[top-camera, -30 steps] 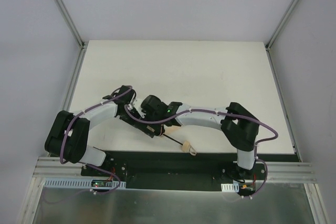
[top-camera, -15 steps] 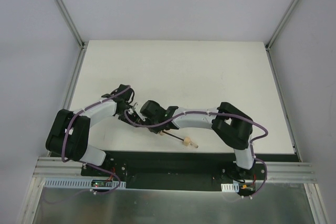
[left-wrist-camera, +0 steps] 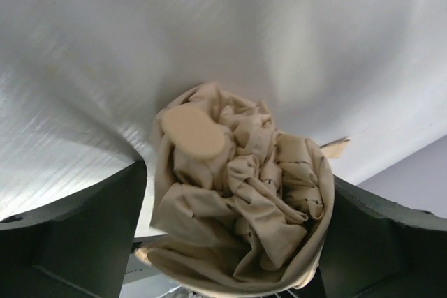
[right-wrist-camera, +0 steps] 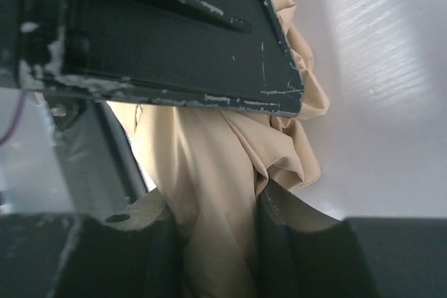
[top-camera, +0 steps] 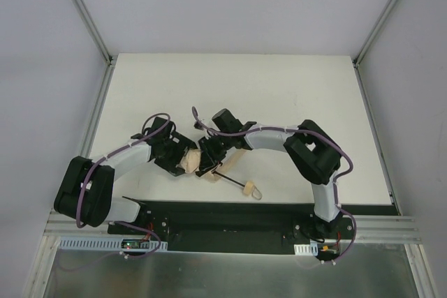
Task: Put away the umbrella
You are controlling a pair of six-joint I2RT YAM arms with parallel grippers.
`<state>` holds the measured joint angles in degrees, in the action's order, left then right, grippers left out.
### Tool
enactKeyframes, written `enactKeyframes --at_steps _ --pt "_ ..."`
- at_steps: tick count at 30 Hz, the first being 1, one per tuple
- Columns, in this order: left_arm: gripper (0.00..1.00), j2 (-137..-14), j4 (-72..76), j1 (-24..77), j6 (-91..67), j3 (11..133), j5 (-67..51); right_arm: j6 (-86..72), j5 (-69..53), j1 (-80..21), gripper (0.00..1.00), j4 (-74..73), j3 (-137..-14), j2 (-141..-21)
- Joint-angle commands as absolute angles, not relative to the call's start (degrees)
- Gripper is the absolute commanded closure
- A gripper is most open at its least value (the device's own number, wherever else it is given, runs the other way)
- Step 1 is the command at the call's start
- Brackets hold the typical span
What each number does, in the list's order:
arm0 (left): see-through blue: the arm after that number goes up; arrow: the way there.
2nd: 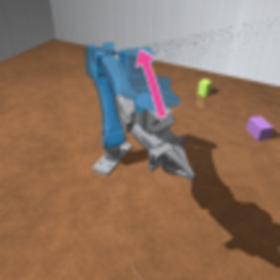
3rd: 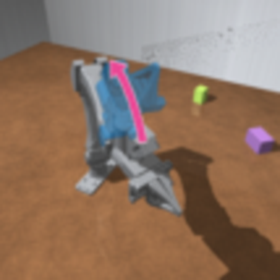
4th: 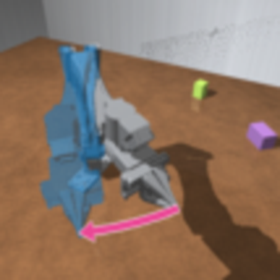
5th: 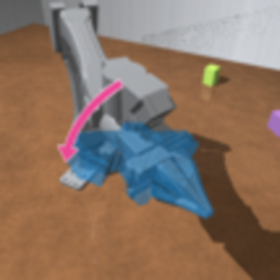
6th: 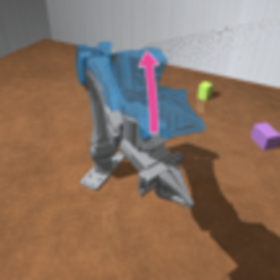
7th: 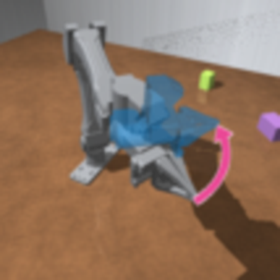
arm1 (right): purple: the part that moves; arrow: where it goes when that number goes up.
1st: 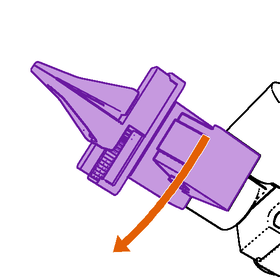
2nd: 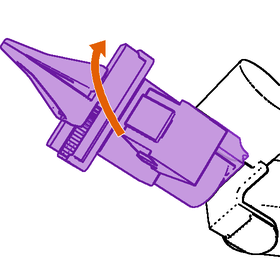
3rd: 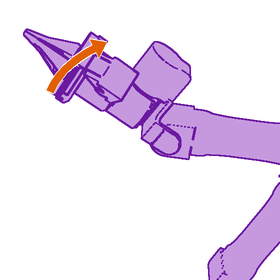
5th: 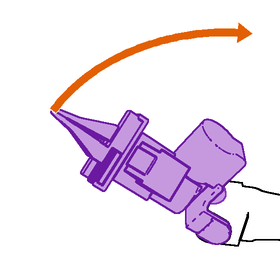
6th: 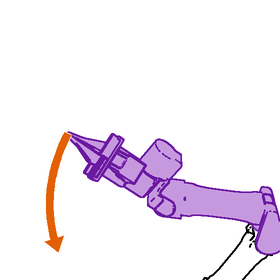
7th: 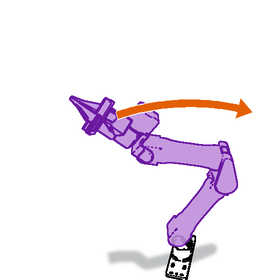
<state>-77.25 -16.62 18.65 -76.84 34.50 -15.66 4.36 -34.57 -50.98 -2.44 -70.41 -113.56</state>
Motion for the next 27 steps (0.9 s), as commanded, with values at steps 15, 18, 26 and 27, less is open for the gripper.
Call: enactKeyframes --at_steps 15,18,26,27 --pt "1.00 -77.53 -12.04 20.04 -76.38 33.75 -16.09 -3.96 -40.80 -48.08 0.86 -8.41 -79.18 -112.95" --pt "1.00 -74.89 -11.69 19.34 -76.73 34.98 -15.21 -2.90 -34.74 -47.64 0.47 -19.04 -82.17 -109.70" --pt "1.00 -67.95 -7.12 14.95 -72.78 39.80 -17.14 -6.51 -30.41 -43.33 0.11 -26.98 -79.28 -92.92" --pt "1.00 -67.24 -6.68 14.77 -72.60 40.77 -17.40 -6.76 -31.72 -42.46 0.11 -26.90 -78.93 -91.07"
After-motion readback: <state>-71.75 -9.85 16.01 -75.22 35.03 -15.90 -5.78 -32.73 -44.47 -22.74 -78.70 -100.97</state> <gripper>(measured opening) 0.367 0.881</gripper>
